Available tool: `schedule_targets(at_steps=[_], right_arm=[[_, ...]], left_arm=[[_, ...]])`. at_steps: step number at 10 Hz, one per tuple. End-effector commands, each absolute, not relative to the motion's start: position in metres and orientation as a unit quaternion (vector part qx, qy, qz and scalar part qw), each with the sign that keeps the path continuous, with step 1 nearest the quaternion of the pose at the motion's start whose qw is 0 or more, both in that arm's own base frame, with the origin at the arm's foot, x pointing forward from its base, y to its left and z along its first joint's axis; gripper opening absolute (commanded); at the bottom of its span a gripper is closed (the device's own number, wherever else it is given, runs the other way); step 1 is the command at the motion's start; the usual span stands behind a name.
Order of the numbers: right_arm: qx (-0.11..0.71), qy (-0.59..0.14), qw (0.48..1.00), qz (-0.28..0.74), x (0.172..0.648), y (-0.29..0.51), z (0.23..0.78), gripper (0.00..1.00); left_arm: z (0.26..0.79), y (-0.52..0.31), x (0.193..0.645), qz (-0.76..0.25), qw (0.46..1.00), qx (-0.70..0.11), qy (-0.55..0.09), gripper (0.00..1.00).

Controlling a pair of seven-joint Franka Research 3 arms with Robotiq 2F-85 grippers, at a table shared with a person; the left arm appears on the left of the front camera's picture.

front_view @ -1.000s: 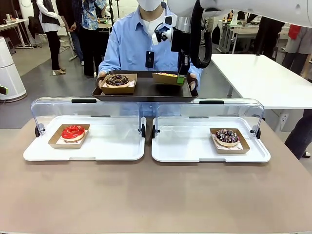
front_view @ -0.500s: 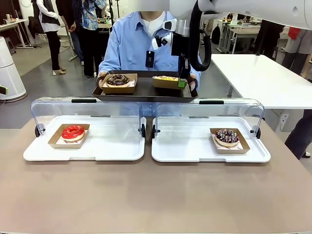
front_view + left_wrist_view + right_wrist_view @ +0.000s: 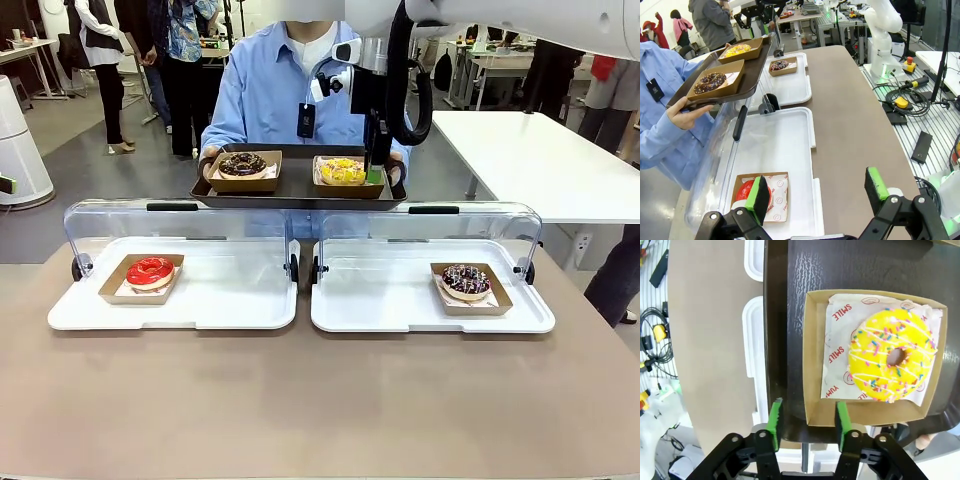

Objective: Provide the desired donut to the person.
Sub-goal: Place the picked Paper togo box onto the Handle tray extended by the person.

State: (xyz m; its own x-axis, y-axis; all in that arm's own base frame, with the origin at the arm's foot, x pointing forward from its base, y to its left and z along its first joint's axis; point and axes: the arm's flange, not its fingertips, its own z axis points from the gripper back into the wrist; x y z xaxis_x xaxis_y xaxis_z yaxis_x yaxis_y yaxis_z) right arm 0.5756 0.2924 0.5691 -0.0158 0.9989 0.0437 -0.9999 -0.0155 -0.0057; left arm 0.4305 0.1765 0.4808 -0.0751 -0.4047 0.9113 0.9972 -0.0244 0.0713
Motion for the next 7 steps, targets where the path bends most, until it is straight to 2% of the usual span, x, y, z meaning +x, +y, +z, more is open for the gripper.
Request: schedule_targets(at_steps=[1,7], right_arm=[[0.013,-0.009,0.694,0.720,0.5851,0.2965,0.5765,1.00],[0.021,-0.008,0.691,0.722,0.5789,0.2881,0.5746,1.00]], left_arm=[[0.4827,0.1778,0.4293,-0.613,0.570,-0.370,-0.402,1.00],[0.4827,0.1778,0.4293,-0.613,0.570,-0.370,-0.402,1.00]])
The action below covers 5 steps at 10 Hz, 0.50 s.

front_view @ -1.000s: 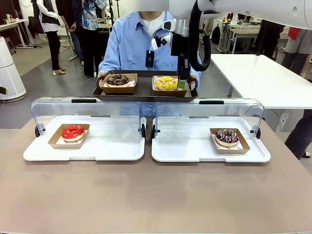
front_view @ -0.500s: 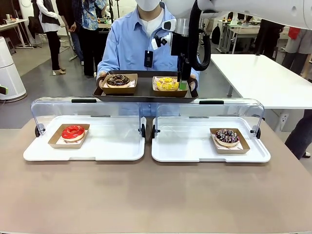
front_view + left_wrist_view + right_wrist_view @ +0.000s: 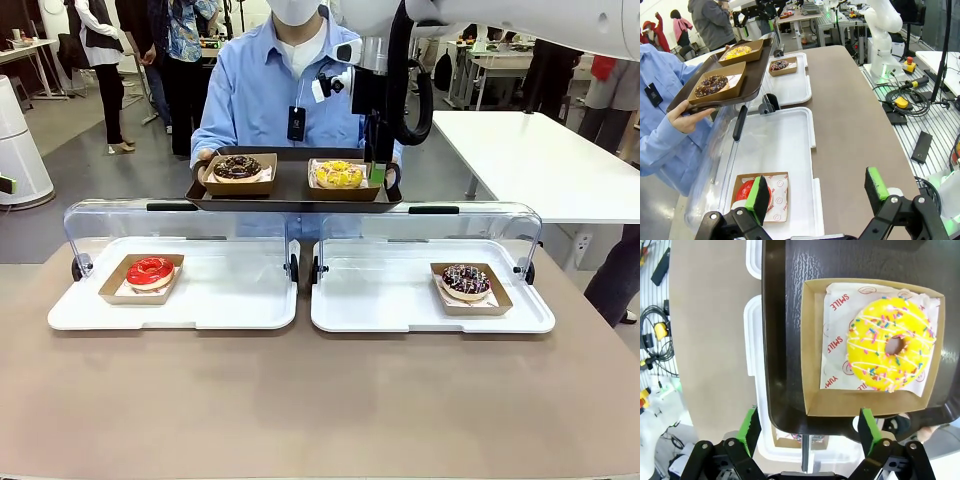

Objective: Provide the desired donut to the person.
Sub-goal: Place the picked Paper togo box onto the Handle tray extended by the person.

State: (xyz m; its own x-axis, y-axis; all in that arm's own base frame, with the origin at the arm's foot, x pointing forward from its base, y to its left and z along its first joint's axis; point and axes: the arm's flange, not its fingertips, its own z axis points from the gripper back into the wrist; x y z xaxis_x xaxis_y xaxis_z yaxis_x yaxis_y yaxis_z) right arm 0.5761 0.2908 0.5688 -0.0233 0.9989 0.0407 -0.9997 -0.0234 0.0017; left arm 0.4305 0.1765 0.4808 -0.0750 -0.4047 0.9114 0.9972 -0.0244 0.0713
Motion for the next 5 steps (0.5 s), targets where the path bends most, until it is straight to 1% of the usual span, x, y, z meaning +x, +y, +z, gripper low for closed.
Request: schedule_targets(at_steps=[1,3,4,5], right_arm=[[0.019,-0.015,0.691,0.723,0.576,0.285,0.576,1.00],[0.056,-0.083,0.668,0.737,0.559,0.268,0.586,1.00],[0.076,-0.120,0.654,0.743,0.542,0.247,0.592,1.00],[0.099,-0.154,0.651,0.737,0.527,0.222,0.598,1.00]], left_arm=[[0.483,0.178,0.429,-0.613,0.570,-0.370,-0.402,1.00],[0.483,0.178,0.429,-0.613,0.570,-0.370,-0.402,1.00],[0.483,0.178,0.429,-0.613,0.570,-0.370,-0.402,1.00],[0.483,0.178,0.429,-0.613,0.570,-0.370,-0.402,1.00]])
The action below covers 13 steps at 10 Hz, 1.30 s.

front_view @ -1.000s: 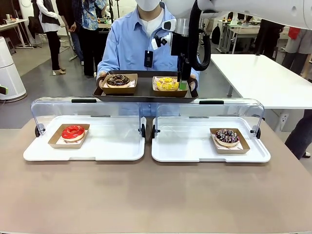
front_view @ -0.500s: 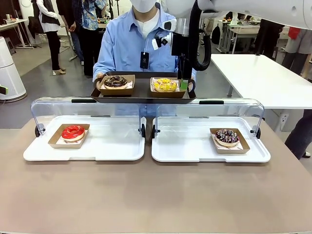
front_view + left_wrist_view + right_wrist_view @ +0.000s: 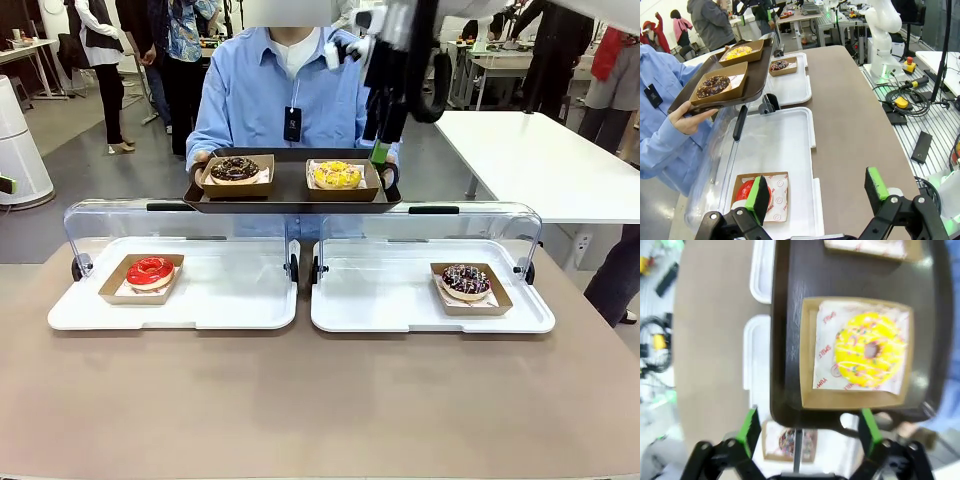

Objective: Provide the desired donut to the person.
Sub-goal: Place the picked Paper togo box onto the Handle tray extended by the person.

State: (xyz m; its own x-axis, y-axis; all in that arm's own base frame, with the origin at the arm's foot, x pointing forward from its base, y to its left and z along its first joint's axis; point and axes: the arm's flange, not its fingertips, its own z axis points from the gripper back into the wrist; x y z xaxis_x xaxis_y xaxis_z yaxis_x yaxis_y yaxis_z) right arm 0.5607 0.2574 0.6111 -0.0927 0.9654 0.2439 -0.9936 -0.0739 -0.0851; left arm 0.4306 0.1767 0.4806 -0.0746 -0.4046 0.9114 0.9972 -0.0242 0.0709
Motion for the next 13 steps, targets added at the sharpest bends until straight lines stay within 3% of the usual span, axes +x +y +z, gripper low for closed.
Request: schedule_targets(at_steps=[1,5,8,10,13], right_arm=[[0.120,-0.186,0.654,0.723,0.511,0.190,0.603,1.00],[0.248,-0.310,0.677,0.620,0.446,0.050,0.591,1.00],[0.277,-0.402,0.676,0.551,0.412,-0.034,0.579,1.00],[0.298,-0.424,0.675,0.525,0.406,-0.070,0.573,1.00],[0.343,-0.402,0.703,0.476,0.419,-0.113,0.542,1.00]], left_arm=[[0.483,0.178,0.429,-0.613,0.570,-0.370,-0.402,1.00],[0.483,0.178,0.429,-0.613,0.570,-0.370,-0.402,1.00],[0.483,0.178,0.429,-0.613,0.570,-0.370,-0.402,1.00],[0.483,0.178,0.429,-0.613,0.570,-0.370,-0.402,1.00],[0.483,0.178,0.429,-0.613,0.570,-0.370,-0.402,1.00]])
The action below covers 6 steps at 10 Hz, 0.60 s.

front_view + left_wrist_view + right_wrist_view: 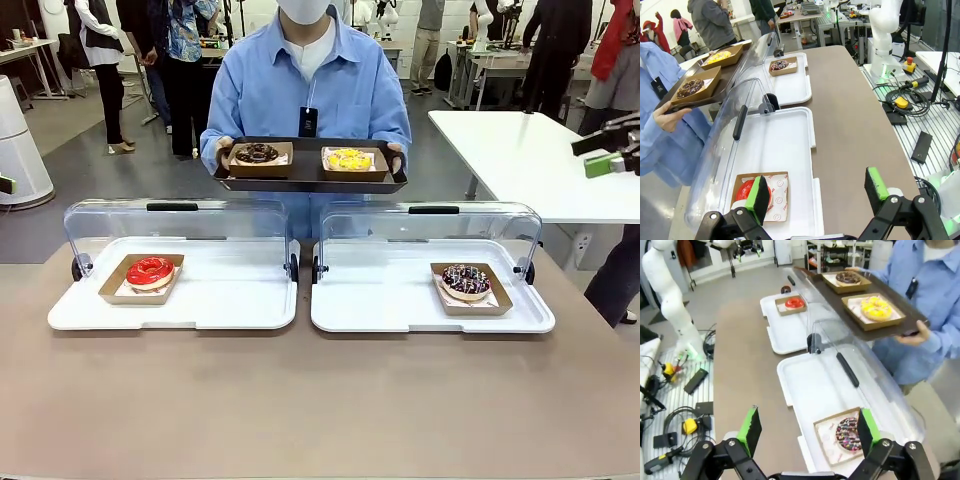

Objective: Provide the desired donut to the person.
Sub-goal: Place the picked Paper togo box onto the Handle tray extended by the person.

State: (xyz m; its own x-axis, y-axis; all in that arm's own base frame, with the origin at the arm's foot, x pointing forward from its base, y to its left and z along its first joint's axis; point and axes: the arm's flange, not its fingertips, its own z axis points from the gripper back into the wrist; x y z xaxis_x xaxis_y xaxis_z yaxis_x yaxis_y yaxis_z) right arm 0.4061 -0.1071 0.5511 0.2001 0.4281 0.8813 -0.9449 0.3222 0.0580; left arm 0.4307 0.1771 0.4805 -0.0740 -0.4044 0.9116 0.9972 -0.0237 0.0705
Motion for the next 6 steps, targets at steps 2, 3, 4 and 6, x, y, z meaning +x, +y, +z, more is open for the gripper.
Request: schedule_targets(at_steps=[2,3,4,6], right_arm=[[0.352,-0.376,0.715,0.472,0.431,-0.133,0.522,1.00],[0.353,-0.378,0.719,0.464,0.432,-0.140,0.518,1.00],[0.352,-0.380,0.723,0.457,0.433,-0.144,0.515,1.00],[0.350,-0.371,0.730,0.454,0.430,-0.139,0.507,1.00]], left_arm=[[0.483,0.178,0.429,-0.613,0.570,-0.370,-0.402,1.00],[0.483,0.178,0.429,-0.613,0.570,-0.370,-0.402,1.00],[0.483,0.178,0.429,-0.613,0.570,-0.370,-0.402,1.00],[0.483,0.178,0.429,-0.613,0.570,-0.370,-0.402,1.00]])
